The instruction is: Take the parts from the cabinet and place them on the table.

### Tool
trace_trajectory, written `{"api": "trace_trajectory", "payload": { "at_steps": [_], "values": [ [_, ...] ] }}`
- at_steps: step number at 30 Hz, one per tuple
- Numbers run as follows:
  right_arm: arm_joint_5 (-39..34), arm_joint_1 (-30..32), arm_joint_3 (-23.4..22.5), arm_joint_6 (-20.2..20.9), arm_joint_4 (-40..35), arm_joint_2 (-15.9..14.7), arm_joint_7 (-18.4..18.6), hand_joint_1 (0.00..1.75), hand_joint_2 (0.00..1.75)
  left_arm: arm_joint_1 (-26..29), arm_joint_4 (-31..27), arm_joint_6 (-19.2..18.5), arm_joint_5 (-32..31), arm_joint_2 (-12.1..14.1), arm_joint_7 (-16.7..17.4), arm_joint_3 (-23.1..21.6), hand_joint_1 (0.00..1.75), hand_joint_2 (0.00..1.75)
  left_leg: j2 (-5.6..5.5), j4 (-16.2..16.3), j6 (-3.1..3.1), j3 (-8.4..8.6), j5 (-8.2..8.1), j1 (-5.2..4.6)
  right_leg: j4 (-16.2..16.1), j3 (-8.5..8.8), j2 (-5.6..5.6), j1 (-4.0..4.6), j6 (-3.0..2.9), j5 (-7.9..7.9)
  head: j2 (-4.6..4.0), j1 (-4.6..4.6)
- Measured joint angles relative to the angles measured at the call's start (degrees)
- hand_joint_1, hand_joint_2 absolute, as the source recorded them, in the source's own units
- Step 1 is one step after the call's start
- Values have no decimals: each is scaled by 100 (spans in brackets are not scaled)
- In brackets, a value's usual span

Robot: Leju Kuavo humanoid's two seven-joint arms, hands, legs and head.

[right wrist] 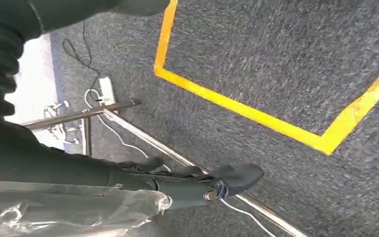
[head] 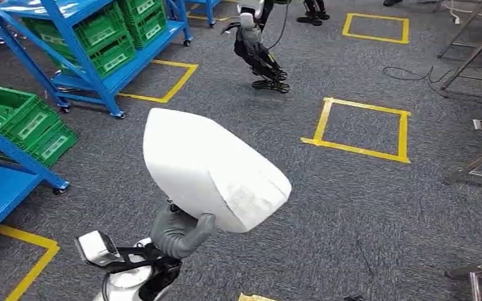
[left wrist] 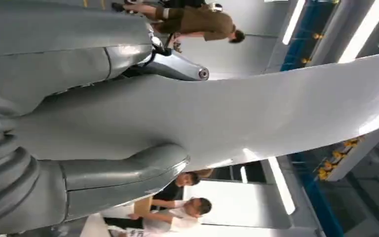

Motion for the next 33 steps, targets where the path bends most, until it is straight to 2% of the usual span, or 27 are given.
{"api": "trace_trajectory", "payload": {
  "at_steps": [1,2,3,4,5,6,8,9,10,13,14,15,16,18,19,20,21,23,24,25,28,29,30,31,33],
  "values": [
    [0,-4,0,0,0,0,0,0,175,1,0,24,0,0,0,0,175,175,6,0,31,28,-26,-1,423,-219,-11,-7,24,-209,0,-9],
    [0,0,0,0,2,0,0,0,175,1,0,33,-2,0,0,2,175,175,8,1,38,45,-54,-3,944,-514,-13,-10,42,-432,0,-11],
    [13,7,0,-4,2,2,0,0,175,1,0,37,-4,2,0,0,175,175,6,2,42,60,-76,-4,1392,-800,-12,-10,53,-567,0,-7],
    [65,13,2,-13,2,2,4,0,175,1,0,52,-9,2,0,2,175,175,0,2,40,80,-97,-4,1607,-983,-13,-13,59,-559,0,-11],
    [136,21,11,-4,2,2,40,0,175,2,0,57,-9,2,0,2,175,175,-7,2,36,113,-122,-3,1543,-1024,-14,-16,60,-398,0,-7],
    [261,23,48,88,2,2,121,0,175,1,0,66,-9,2,0,2,175,175,-16,3,23,163,-156,0,1191,-929,-15,-23,59,-87,0,-7],
    [400,25,155,247,2,-9,120,0,175,0,0,74,-9,2,0,2,175,175,-21,5,-28,279,-229,8,119,-515,-27,-48,56,569,0,-7],
    [391,25,177,262,6,0,36,0,175,1,-2,81,9,2,0,7,175,175,-24,15,-64,296,-258,-19,-83,-419,-28,-38,59,562,0,-2],
    [380,22,190,282,7,2,-51,0,175,4,-13,92,29,2,0,15,175,175,-30,41,-89,277,-272,-40,-123,-400,7,-42,-11,590,0,-9],
    [140,37,199,252,7,2,-118,0,175,15,-17,194,118,0,0,48,175,175,-29,-20,-165,293,-246,-18,-124,-420,7,-6,-118,593,0,-13],
    [85,41,192,221,4,2,-120,0,175,17,-22,230,129,-2,2,59,175,175,-27,-3,-199,283,-291,-15,-159,-401,2,-40,-166,615,0,-13],
    [-5,40,179,161,2,2,-147,0,175,20,-22,300,149,0,40,68,175,175,-22,143,-222,231,-409,-15,-164,-392,1,-39,-201,612,0,-26],
    [-50,36,149,102,0,2,-188,0,175,22,-22,352,182,2,79,77,175,175,-21,498,-241,59,-619,-11,-165,-391,-1,-39,-230,605,0,-44],
    [-94,36,129,29,0,2,-256,0,175,27,-17,382,162,15,122,83,175,175,-20,1409,-263,-402,-1008,-7,-164,-391,-8,-31,-252,593,0,-42],
    [-136,36,114,-24,0,2,-293,0,175,34,-11,424,118,20,122,79,175,175,-20,1741,-266,-594,-1075,-8,-164,-391,-8,-29,-259,589,0,-44],
    [-164,35,90,-72,0,2,-326,0,175,40,-7,466,92,22,129,76,175,175,-20,1754,-264,-625,-996,-7,-164,-385,-6,-30,-260,587,0,-44],
    [-192,35,72,-134,0,2,-363,0,175,40,0,505,63,24,158,72,175,175,-20,1533,-254,-539,-779,-6,-164,-375,-1,-31,-258,580,0,-46],
    [-234,31,37,-249,0,2,-393,0,175,39,7,620,-2,24,234,44,175,175,-15,622,-230,-96,-263,-1,-163,-339,16,-38,-228,559,0,-46],
    [-245,32,22,-299,0,2,-380,0,175,37,9,699,-54,26,275,31,175,175,-3,228,-219,105,-124,0,-163,-330,18,-37,-205,546,0,-46],
    [-254,27,-2,-346,0,2,-365,0,175,35,11,756,-87,31,325,9,175,175,-11,-13,-203,223,-202,-8,-119,-349,27,10,-160,515,0,-46],
    [-260,33,-44,-490,0,2,-321,0,175,57,17,839,-116,50,348,-28,175,175,-26,2,-114,188,-208,-31,-212,-327,11,-14,-68,545,0,-35],
    [-267,30,-55,-588,-4,0,-308,0,175,57,20,883,-118,50,363,-33,175,175,-6,-45,-68,215,-180,16,-197,-353,27,-14,-35,519,0,-46],
    [-284,30,-63,-650,-11,-4,-286,0,175,55,22,918,-129,52,383,-37,175,175,8,-46,-52,235,-185,19,-102,-363,10,-11,-14,459,0,-26],
    [-310,27,-87,-771,-11,-4,-263,0,175,52,26,979,-146,50,420,-52,175,175,34,-46,-11,246,-201,21,183,-500,-7,-12,11,287,0,19],
    [-326,28,-125,-885,-11,-4,-223,0,175,52,50,1060,-210,63,433,-59,175,175,84,-46,11,249,-215,12,1144,-984,-9,-24,43,-154,0,22]
  ]
}}
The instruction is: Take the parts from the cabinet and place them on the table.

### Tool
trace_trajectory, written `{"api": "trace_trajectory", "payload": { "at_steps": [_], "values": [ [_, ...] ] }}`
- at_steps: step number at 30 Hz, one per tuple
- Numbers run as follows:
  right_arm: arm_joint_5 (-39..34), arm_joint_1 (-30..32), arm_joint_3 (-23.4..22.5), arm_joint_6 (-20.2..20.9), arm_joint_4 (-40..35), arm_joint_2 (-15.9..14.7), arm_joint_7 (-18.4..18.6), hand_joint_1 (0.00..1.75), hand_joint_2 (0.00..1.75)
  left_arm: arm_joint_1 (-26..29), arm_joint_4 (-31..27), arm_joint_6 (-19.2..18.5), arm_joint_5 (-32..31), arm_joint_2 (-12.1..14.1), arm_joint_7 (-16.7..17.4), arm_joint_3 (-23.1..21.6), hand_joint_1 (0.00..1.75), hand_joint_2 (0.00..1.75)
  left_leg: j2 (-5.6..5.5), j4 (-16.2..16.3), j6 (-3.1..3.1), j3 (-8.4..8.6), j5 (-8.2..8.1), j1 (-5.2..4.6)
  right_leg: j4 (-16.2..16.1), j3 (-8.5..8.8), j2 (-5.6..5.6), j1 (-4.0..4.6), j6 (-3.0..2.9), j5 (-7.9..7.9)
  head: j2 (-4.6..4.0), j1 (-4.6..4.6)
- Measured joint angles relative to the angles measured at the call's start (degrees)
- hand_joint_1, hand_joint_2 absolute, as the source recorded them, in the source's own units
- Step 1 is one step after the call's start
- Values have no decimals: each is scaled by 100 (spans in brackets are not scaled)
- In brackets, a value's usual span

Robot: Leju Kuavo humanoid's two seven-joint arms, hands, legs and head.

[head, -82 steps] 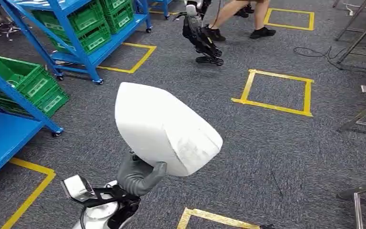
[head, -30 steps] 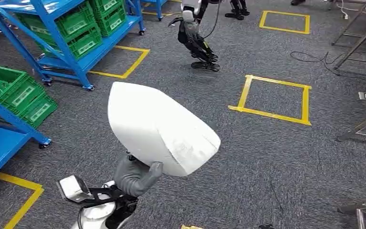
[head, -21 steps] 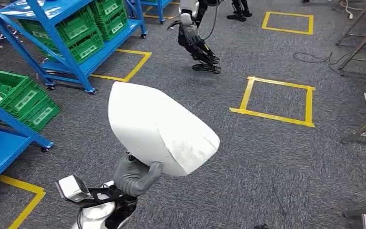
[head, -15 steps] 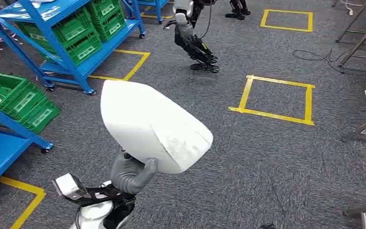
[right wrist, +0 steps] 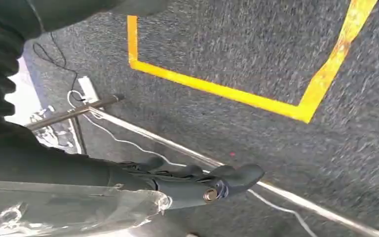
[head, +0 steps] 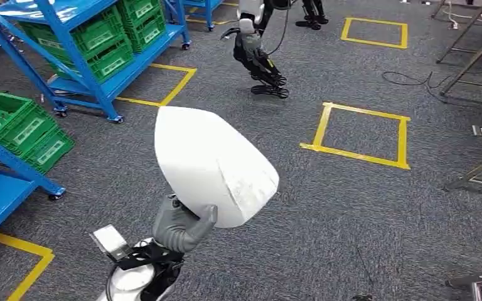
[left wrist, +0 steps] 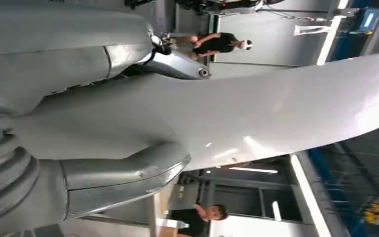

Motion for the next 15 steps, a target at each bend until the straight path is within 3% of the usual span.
{"api": "trace_trajectory", "payload": {
  "at_steps": [1,2,3,4,5,6,7,8,11,12,13,15],
  "values": [
    [2,10,-15,-61,0,0,15,0,175,1,20,26,-26,2,-2,-4,175,175,34,0,6,2,-4,-3,350,-188,0,0,15,-103,0,4],
    [0,17,-28,-141,0,-2,41,0,175,3,35,37,-33,5,-4,-11,175,175,58,0,6,9,-8,-3,454,-262,-2,0,17,-70,0,2],
    [4,23,-37,-183,0,-9,52,0,175,3,48,52,-50,5,-24,-15,175,175,87,1,6,22,-16,-2,268,-194,-11,-2,18,104,0,7],
    [7,19,-41,-203,0,-13,61,0,175,3,52,70,-83,4,-42,-20,175,175,122,1,-8,44,-30,-1,-155,3,-39,-9,15,366,0,2],
    [11,11,-46,-212,0,-20,72,0,175,-2,52,98,-115,4,-68,-28,175,175,160,2,-29,77,-49,1,-716,286,-137,-13,13,644,0,4],
    [15,0,-48,-212,0,-26,81,0,175,-6,52,126,-157,5,-98,-39,175,175,189,5,-65,109,-73,-17,-1179,530,-369,-13,22,820,0,4],
    [20,-28,-48,-207,2,-22,92,0,175,-15,52,151,-186,9,-133,-46,175,175,211,33,-100,112,-97,-78,-1290,563,-504,28,-4,756,0,24],
    [24,-42,-48,-207,2,-22,98,0,175,-25,52,162,-212,13,-151,-48,175,175,242,32,-117,107,-92,-82,-1288,558,-383,10,-81,779,0,-9],
    [35,-46,-61,-199,2,-22,133,0,175,-34,50,188,-229,15,-160,-89,175,175,403,-8,-203,131,-93,-64,-1305,515,-218,32,-201,810,0,-6],
    [33,-44,-63,-196,2,-26,144,0,175,-45,52,188,-229,24,-164,-96,175,175,318,49,-249,127,-163,-43,-1327,532,-154,6,-240,836,0,-11],
    [37,-46,-68,-190,0,-39,155,0,175,-49,50,188,-236,31,-181,-101,175,175,167,278,-266,26,-340,-39,-1332,530,-99,-3,-267,844,0,-39],
    [39,-61,-68,-181,2,-42,166,0,175,-45,52,190,-236,50,-195,-103,175,175,31,1178,-280,-399,-789,-31,-1332,513,30,-6,-300,850,0,-48]
  ]
}}
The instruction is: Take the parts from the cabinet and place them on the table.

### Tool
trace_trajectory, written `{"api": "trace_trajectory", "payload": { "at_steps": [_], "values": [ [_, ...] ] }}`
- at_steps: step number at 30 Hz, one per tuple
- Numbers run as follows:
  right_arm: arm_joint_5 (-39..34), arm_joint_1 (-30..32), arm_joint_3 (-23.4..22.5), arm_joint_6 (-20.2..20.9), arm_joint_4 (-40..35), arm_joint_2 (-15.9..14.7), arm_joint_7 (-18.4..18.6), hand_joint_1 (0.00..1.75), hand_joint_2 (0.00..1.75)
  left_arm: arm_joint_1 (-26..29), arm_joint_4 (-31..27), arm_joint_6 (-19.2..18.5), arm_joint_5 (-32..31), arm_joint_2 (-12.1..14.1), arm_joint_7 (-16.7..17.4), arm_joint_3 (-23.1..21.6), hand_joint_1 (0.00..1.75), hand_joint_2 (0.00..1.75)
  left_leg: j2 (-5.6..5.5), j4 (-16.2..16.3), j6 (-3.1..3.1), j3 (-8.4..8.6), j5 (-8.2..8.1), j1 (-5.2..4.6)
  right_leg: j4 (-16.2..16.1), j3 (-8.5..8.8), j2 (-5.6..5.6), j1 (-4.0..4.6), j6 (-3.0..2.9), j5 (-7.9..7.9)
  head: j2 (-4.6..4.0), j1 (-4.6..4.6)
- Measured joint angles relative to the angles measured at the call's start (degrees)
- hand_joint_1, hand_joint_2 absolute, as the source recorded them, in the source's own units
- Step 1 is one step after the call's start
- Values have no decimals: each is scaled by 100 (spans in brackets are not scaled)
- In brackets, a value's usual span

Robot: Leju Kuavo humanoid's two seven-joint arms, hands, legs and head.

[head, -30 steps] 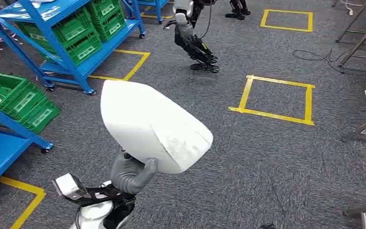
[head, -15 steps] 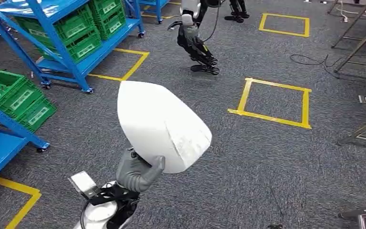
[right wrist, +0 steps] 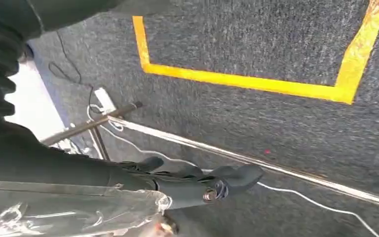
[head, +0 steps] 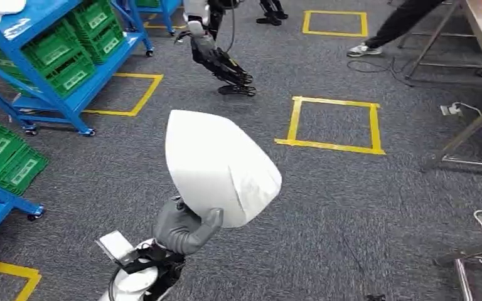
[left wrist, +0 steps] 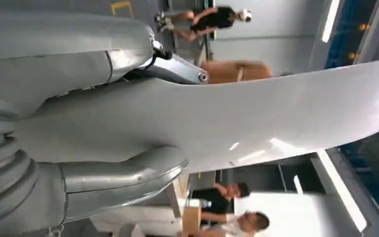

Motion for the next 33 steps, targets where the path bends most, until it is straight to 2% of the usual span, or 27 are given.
{"api": "trace_trajectory", "payload": {
  "at_steps": [1,2,3,5,6,7,8,11,12,13,14,16,17,18,19,20,21,22,23,25,27,28,29,30,31,32,33],
  "values": [
    [0,3,0,15,0,0,13,0,175,5,0,0,2,11,-9,0,175,175,-25,438,1,-227,-154,-1,0,-5,69,3,-4,1,0,4],
    [0,11,0,28,0,0,20,0,175,7,0,0,11,22,-15,0,175,175,-34,633,5,-346,-166,-1,1,-8,131,5,-7,3,0,4],
    [-2,21,-2,33,0,-2,26,0,175,7,2,0,13,33,-15,0,175,175,-36,548,17,-327,-27,-1,1,-4,210,5,-6,4,0,4],
    [-2,21,-2,48,0,-2,35,0,175,2,2,-2,24,37,-26,-4,175,175,-91,-177,53,17,461,1,1,4,360,-4,14,16,0,4],
    [-4,16,-2,66,0,-2,37,0,175,-7,2,-4,26,35,-35,-11,175,175,-265,-696,70,280,696,14,2,7,426,-17,30,21,0,4],
    [-4,7,-2,85,0,-2,39,0,175,-14,0,-4,28,35,-42,-17,175,175,-529,-1051,90,449,746,18,11,-15,480,0,64,24,0,4],
    [-7,-3,-2,98,0,-2,42,0,175,-22,2,-7,37,35,-48,-17,175,175,-489,-1178,104,507,691,50,39,-57,555,6,100,21,0,9],
    [-9,53,-4,131,0,-2,63,0,175,-24,2,-15,50,28,-48,-42,175,175,-378,-1185,195,494,722,12,-44,-111,684,-35,219,78,0,2],
    [-9,73,-4,131,0,-9,68,0,175,-32,2,-20,52,20,-48,-53,175,175,-292,-1241,244,519,754,44,14,-125,506,-30,221,50,0,4],
    [-17,72,-7,135,0,-9,77,0,175,-32,2,-22,57,9,-48,-63,175,175,-252,-1249,273,531,748,41,176,-195,215,3,236,-73,0,37],
    [-22,50,-7,149,0,-9,76,0,175,-29,2,-24,68,9,-48,-66,175,175,-177,-1248,294,533,741,34,541,-380,76,2,263,-292,0,42],
    [-28,34,-4,173,0,-7,83,0,175,-16,2,-24,79,13,-48,-63,175,175,-28,-1246,309,530,731,21,1451,-821,-24,-10,297,-691,0,35],
    [-35,39,-6,177,0,-7,87,0,175,-16,2,-24,79,13,-48,-66,175,175,41,-1245,312,532,727,19,1705,-939,-40,-13,310,-745,0,39],
    [-42,44,-7,184,0,-11,98,0,175,-16,2,-26,85,13,-48,-66,175,175,106,-1245,309,540,719,19,1677,-920,-46,-13,317,-663,0,35],
    [-59,53,-11,208,0,-15,116,0,175,-16,2,-79,142,13,-37,-66,175,175,162,-1244,298,551,708,19,1387,-761,-61,-14,319,-470,0,42],
    [-59,60,-11,234,0,-22,116,0,175,-17,2,-169,236,13,-4,-79,175,175,226,-1243,282,572,691,20,886,-485,-121,-16,317,-221,0,37],
    [-59,57,-13,240,0,-28,114,0,175,-18,2,-229,295,13,4,-90,175,175,278,-1238,255,599,671,21,323,-169,-263,-16,322,1,0,39],
    [-59,36,-15,265,2,-22,114,0,175,-18,2,-271,337,13,4,-92,175,175,317,-1235,224,614,651,-8,22,-28,-532,22,324,-45,0,44],
    [-59,14,-15,291,2,-22,114,0,175,-23,2,-304,350,18,4,-92,175,175,367,-1208,187,611,624,-53,-1,1,-430,12,233,2,0,31],
    [-61,17,-15,293,2,-24,111,0,175,-23,2,-343,376,20,4,-112,175,175,449,-1235,155,630,641,-52,19,-46,-314,37,163,-3,0,22],
    [-79,24,-17,306,2,-22,111,0,175,-39,2,-348,387,18,2,-136,175,175,546,-1247,75,647,595,-35,-12,-29,-183,19,81,24,0,24],
    [-90,27,-22,313,2,-24,118,0,175,-50,2,-352,387,18,2,-140,175,175,345,-1151,41,642,499,-15,-20,-24,-126,2,63,28,0,24],
    [-96,16,-33,315,0,-37,124,0,175,-53,2,-363,387,24,0,-142,175,175,144,-828,27,496,292,-8,-20,-25,-78,-8,30,34,0,15],
    [-101,-2,-42,317,0,-42,133,0,175,-46,2,-363,389,33,0,-140,175,175,41,-388,19,280,76,1,-20,-32,-13,-8,14,39,0,11],
    [-105,-13,-50,321,0,-42,136,0,175,-42,2,-363,389,48,0,-140,175,175,1,81,18,40,-124,1,-19,-40,60,-5,6,38,0,4],
    [-109,-8,-55,332,0,-42,140,0,175,-42,2,-363,389,57,0,-140,175,175,-23,460,23,-172,-232,0,-19,-43,135,-1,5,39,0,7],
    [-111,5,-57,332,0,-42,142,0,175,-42,4,-363,389,66,0,-140,175,175,-36,557,37,-250,-186,-1,-19,-41,207,-1,6,40,0,11]
  ]
}}
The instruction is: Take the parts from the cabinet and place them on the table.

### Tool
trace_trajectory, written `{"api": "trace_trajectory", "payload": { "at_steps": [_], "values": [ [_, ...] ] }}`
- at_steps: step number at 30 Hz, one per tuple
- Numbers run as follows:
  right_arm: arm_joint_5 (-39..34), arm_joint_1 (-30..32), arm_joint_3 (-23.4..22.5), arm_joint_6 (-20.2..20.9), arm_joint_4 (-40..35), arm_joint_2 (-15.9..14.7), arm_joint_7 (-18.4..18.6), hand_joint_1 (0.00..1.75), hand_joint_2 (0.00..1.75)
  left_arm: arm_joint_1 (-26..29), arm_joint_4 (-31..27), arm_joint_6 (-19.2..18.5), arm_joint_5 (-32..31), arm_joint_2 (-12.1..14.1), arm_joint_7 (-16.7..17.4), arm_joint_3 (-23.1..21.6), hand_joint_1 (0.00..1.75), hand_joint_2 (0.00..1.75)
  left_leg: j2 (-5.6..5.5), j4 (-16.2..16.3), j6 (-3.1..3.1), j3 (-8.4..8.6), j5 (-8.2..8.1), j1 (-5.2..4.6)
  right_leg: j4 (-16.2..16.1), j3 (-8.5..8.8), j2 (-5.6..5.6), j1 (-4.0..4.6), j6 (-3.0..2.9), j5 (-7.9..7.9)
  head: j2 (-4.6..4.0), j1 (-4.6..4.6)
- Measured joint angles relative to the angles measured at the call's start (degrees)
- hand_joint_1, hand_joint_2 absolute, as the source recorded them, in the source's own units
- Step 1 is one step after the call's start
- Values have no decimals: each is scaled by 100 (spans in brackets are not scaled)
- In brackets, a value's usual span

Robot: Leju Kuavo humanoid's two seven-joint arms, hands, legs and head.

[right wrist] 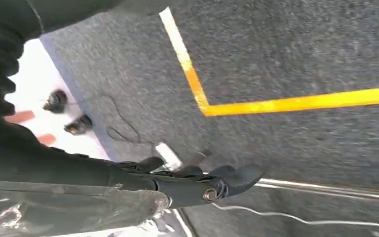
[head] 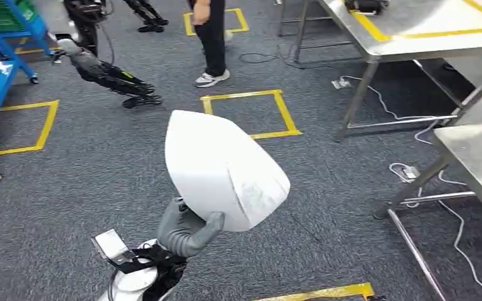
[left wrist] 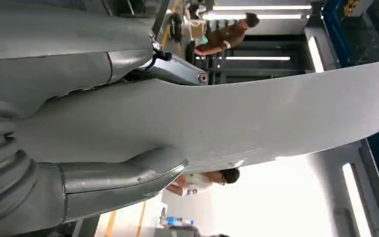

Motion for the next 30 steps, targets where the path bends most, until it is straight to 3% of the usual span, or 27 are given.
{"api": "trace_trajectory", "payload": {
  "at_steps": [1,3,4,5,6,8,9,10,11,12,14,15,16,18,19,20,21,24,25,26,27,29,30],
  "values": [
    [-4,12,-4,0,0,0,11,0,175,-2,-2,0,0,4,0,0,175,175,-11,-163,17,56,192,1,0,4,87,-1,4,2,0,-5],
    [-18,9,-20,7,0,0,37,0,175,-6,-2,0,2,2,0,0,175,175,-115,-983,60,437,700,5,0,8,244,-16,29,18,0,-5],
    [-20,2,-28,11,0,0,44,0,175,-13,-2,0,0,2,0,-2,175,175,-341,-1396,71,646,871,24,1,3,303,-29,46,27,0,-2],
    [-22,-16,-31,31,0,0,48,0,175,-13,-2,0,0,2,0,-2,175,175,-612,-1720,89,778,879,39,49,-42,385,11,91,20,0,-2],
    [-31,-16,-33,46,0,0,61,0,175,-19,2,0,4,7,-2,-2,175,175,-533,-1719,78,774,857,44,24,-72,436,-13,122,40,0,9],
    [-35,34,-44,68,2,0,90,0,175,-27,0,-2,4,4,0,-4,175,175,-460,-1728,142,771,868,2,-34,-84,546,-59,213,85,0,2],
    [-39,54,-48,70,0,-2,103,0,175,-34,0,-2,4,-9,0,-4,175,175,-376,-1782,193,787,905,28,-47,-138,610,-55,250,94,0,-5],
    [-46,66,-52,70,2,-11,107,0,175,-38,0,-2,4,-24,0,-4,175,175,-291,-1813,228,804,928,42,24,-149,390,-38,248,40,0,15],
    [-48,56,-52,79,2,-9,111,0,175,-37,0,-4,4,-39,-2,-9,175,175,-227,-1824,265,808,922,36,258,-271,77,-2,261,-140,0,37],
    [-48,35,-52,83,2,-9,111,0,175,-33,0,-7,4,-37,-2,-7,175,175,-141,-1824,279,809,917,21,688,-472,-93,-2,287,-382,0,37],
    [-50,20,-52,76,2,-9,101,0,175,-26,2,-7,4,-22,-2,2,175,175,31,-1821,295,809,905,3,1558,-873,-226,-10,315,-731,0,33],
    [-53,23,-52,74,2,-9,94,0,175,-27,4,-7,4,-22,-2,0,175,175,104,-1819,297,811,900,3,1708,-937,-248,-11,324,-740,0,35],
    [-74,29,-55,66,2,-9,94,0,175,-27,4,-7,4,-24,-2,0,175,175,168,-1819,292,817,895,3,1592,-862,-260,-12,330,-625,0,37],
    [-87,32,-66,61,2,-11,90,0,175,-27,4,-55,81,-24,-7,0,175,175,295,-1816,260,845,866,4,689,-361,-362,-13,330,-180,0,35],
    [-94,21,-76,63,2,-11,92,0,175,-29,4,-92,129,-26,-13,0,175,175,352,-1808,235,871,845,3,188,-60,-561,-10,330,1,0,35],
    [-107,-2,-83,74,2,-7,92,0,175,-30,4,-114,147,-26,-15,2,175,175,385,-1791,198,877,812,-60,-7,58,-737,46,314,-66,0,46],
    [-133,-13,-90,90,2,-7,94,0,175,-31,4,-125,171,-26,-15,2,175,175,427,-1781,178,884,802,-70,-17,50,-615,20,237,-25,0,8],
    [-153,-1,-109,170,4,-7,111,0,175,-39,4,-153,186,-37,-15,-4,175,175,574,-1809,101,909,804,-55,-16,-4,-457,46,144,-14,0,-5],
    [-155,0,-116,201,4,-7,114,0,175,-51,0,-155,186,-42,-15,-4,175,175,479,-1783,41,910,749,-32,-36,23,-388,-4,105,9,0,-7],
    [-164,0,-127,214,2,-11,129,0,175,-61,0,-160,186,-46,-15,-4,175,175,226,-1588,16,837,600,-12,-39,22,-329,-18,85,12,0,-16],
    [-168,-14,-133,245,2,-18,129,0,175,-61,0,-166,186,-39,-15,-4,175,175,99,-1203,0,659,376,-2,-39,18,-282,-23,59,16,0,-20],
    [-171,-29,-135,256,2,-17,129,0,175,-54,2,-168,186,-22,-15,-2,175,175,19,-223,-25,166,-29,10,-39,8,-135,-24,50,19,0,-26],
    [-168,-18,-136,260,4,-17,129,0,175,-53,2,-168,186,-20,-15,-2,175,175,7,46,-27,4,-59,10,-39,8,-63,-24,48,22,0,-24]
  ]
}}
